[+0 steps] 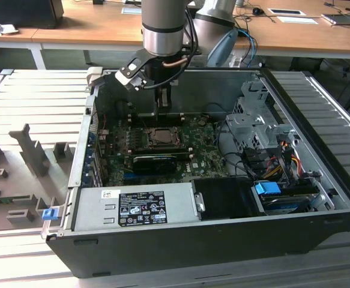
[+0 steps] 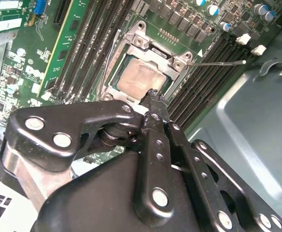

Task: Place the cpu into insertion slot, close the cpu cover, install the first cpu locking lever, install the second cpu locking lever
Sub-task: 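Install the first cpu locking lever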

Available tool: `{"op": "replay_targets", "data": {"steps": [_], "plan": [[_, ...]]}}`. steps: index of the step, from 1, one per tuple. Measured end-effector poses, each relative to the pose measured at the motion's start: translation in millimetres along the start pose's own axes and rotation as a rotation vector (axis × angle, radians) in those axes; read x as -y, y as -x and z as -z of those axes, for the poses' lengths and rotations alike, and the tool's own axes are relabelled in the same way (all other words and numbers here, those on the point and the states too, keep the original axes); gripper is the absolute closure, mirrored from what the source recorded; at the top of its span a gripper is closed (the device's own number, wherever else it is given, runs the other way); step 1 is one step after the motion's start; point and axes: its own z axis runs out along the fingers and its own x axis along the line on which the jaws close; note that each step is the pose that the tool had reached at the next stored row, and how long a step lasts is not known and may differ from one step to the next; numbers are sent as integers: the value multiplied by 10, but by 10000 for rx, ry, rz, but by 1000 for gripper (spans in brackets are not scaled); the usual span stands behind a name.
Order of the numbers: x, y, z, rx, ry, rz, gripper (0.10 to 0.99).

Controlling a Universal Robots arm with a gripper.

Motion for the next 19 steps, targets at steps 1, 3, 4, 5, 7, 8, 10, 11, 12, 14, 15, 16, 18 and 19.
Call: {"op": "replay_targets", "data": {"steps": [1, 3, 4, 5, 7, 8, 10, 11, 12, 14, 15, 16, 18, 19], "plan": [[0, 0, 15, 3, 0, 0, 980], [-1, 0, 29, 19, 0, 19, 980], [-1, 0, 29, 17, 1, 81, 980], [-1, 0, 29, 14, 0, 257, 980], [0, 0, 30, 6, -2, 622, 980], [-1, 0, 30, 2, -3, 796, 980], [-1, 0, 30, -10, -4, 1248, 980], [-1, 0, 30, -16, -6, 1499, 980], [-1, 0, 30, -22, -6, 1712, 980], [-1, 0, 30, -37, -9, 2322, 980], [-1, 0, 29, -45, -10, 2643, 980], [-1, 0, 29, -53, -11, 2959, 980], [-1, 0, 26, -70, -14, 3618, 980], [0, 0, 25, -72, -18, 3788, 980]]}}
